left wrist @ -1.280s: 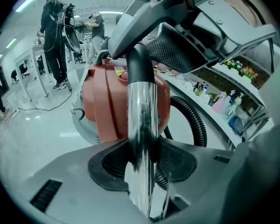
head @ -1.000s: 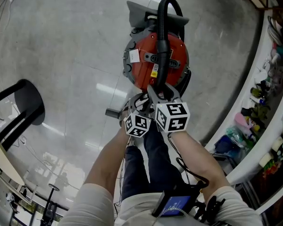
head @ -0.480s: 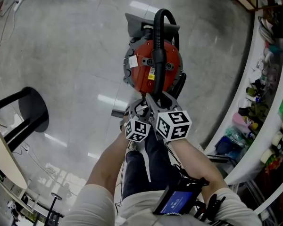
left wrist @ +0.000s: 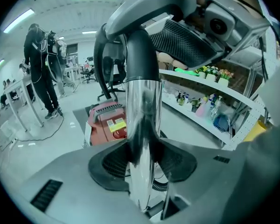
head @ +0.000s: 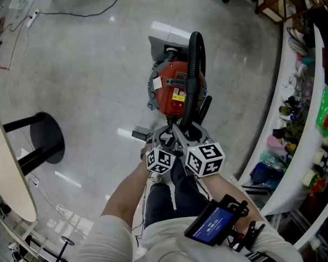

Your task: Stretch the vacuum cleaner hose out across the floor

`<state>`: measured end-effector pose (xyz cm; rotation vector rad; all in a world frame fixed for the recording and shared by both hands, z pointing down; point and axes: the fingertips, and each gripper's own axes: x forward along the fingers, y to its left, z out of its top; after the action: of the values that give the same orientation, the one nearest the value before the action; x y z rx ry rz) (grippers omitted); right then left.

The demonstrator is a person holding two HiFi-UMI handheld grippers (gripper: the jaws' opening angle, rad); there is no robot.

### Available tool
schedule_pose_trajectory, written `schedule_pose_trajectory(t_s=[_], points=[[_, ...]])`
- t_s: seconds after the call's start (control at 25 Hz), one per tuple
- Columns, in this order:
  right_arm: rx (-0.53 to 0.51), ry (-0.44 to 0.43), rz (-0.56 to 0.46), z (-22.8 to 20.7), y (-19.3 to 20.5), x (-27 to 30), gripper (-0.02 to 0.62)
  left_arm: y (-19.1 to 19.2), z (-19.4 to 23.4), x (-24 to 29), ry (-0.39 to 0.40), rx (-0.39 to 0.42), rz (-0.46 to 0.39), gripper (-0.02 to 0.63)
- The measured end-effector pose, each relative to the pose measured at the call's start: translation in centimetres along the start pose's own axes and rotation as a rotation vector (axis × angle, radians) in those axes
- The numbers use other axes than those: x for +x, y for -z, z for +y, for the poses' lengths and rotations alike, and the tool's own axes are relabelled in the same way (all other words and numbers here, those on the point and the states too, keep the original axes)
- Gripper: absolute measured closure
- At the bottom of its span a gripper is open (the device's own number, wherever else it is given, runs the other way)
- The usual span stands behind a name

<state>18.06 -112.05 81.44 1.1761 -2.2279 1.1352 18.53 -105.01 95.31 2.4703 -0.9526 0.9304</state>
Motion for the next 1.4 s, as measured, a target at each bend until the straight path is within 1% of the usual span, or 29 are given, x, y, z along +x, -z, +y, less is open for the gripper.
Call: schedule_pose_trajectory(t_s=[0.36,0.76,1.04,1.4], points=[[0.015,0.006,-0.091,3.8,-3.0,-7.6,0.439,-5.4,-3.5,-6.3,0.031,0.046,-0.045,0.451],[-0.003,-0.005,-0.165,9.2,-6.1,-16.3,0.439,-11.0,-7.4,-14.0,0.05,0.059,-0.086,0.451],[-0.025,-0.006,-0.225,12.7,-6.6,-20.7,0.439,-13.0,-9.6,-18.4,0.072,0.078,-0.133,0.451],[-0.046,-0.042,-0.306,15.5,-7.6,-24.9,0.439,-15.2,-11.8,-22.2,0.093,0.095,-0.197,0.451]])
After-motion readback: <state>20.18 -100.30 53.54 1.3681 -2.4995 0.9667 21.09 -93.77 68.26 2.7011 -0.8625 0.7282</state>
